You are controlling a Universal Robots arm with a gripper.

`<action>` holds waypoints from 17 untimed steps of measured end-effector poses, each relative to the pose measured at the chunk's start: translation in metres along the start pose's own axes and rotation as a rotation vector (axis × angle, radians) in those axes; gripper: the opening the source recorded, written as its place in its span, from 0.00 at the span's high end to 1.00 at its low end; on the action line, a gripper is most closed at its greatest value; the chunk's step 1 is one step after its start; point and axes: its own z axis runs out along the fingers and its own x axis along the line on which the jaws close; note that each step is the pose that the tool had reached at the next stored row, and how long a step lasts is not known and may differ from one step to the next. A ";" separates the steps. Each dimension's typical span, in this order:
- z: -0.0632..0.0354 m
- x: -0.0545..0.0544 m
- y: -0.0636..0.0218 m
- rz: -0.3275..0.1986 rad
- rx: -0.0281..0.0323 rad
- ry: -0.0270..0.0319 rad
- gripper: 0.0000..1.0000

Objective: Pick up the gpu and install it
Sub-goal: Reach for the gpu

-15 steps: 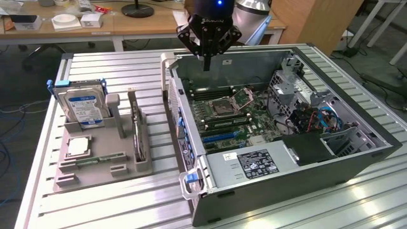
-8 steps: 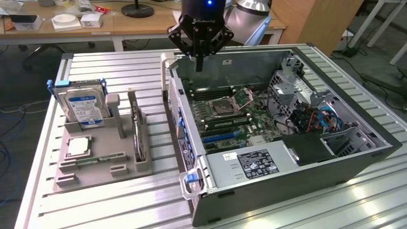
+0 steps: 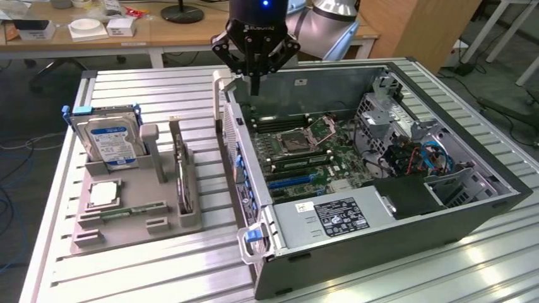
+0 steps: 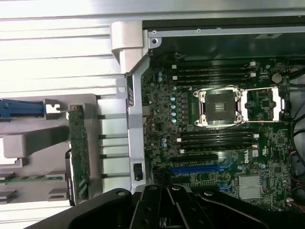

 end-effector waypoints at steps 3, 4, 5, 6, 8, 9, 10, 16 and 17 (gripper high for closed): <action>-0.0001 0.007 -0.0005 0.000 0.0000 0.0000 0.90; -0.0002 0.009 -0.0007 0.000 0.0000 0.0001 0.90; -0.0002 0.012 -0.0009 0.000 0.0000 0.0000 0.90; -0.0002 0.014 -0.0011 0.000 -0.0001 0.0000 0.90; -0.0002 0.018 -0.0013 0.000 0.0000 0.0000 0.90; -0.0003 0.020 -0.0015 0.000 0.0000 -0.0001 0.90; -0.0003 0.023 -0.0017 0.000 0.0000 0.0000 0.90; -0.0005 0.035 -0.0026 0.000 0.0000 0.0000 0.90; -0.0005 0.037 -0.0028 0.000 0.0000 0.0000 0.90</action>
